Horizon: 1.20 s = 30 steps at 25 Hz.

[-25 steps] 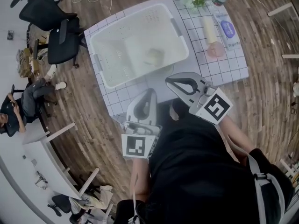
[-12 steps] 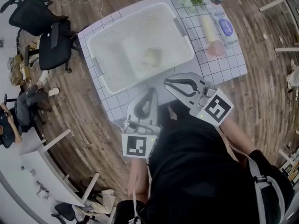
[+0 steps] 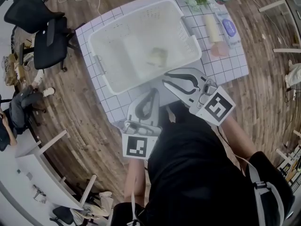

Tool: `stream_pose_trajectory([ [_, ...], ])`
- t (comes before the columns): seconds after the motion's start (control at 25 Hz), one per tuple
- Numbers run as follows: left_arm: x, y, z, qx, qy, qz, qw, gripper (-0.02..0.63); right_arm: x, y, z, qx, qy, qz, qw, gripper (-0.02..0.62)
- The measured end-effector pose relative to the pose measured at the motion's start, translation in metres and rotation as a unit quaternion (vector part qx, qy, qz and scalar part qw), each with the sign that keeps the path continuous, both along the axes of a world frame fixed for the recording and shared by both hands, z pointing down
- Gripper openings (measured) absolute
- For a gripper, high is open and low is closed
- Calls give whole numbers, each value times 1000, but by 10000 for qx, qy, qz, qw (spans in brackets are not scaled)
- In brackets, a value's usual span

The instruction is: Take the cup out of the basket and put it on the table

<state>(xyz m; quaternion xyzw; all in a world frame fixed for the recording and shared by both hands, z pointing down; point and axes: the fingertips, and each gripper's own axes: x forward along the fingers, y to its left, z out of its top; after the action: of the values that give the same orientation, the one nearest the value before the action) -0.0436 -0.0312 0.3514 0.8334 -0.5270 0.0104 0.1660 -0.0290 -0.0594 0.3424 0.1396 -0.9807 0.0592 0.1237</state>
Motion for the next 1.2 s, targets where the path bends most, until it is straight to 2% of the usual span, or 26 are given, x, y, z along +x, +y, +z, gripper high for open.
stream_pose_trajectory([
  [0.28,-3,1,7,-12,21,5,10000,9,-9,-14,1,134,206,-125,9996,85],
  [0.6,-3,3,9,5,63,67,10000,9,-18,-46,3,562,674,-404,9953,119],
  [0.88,-6,6,14,-59,63,58,9999,9,-30,-59,11,1306,1575,-1239,9710,163],
  [1.08,-7,10,19,-112,82,48,9999,9,-43,-64,30,1362,1852,-1723,9579,174],
  [1.2,-5,10,20,-109,110,54,9999,9,-47,-65,47,1359,2128,-2033,9460,184],
])
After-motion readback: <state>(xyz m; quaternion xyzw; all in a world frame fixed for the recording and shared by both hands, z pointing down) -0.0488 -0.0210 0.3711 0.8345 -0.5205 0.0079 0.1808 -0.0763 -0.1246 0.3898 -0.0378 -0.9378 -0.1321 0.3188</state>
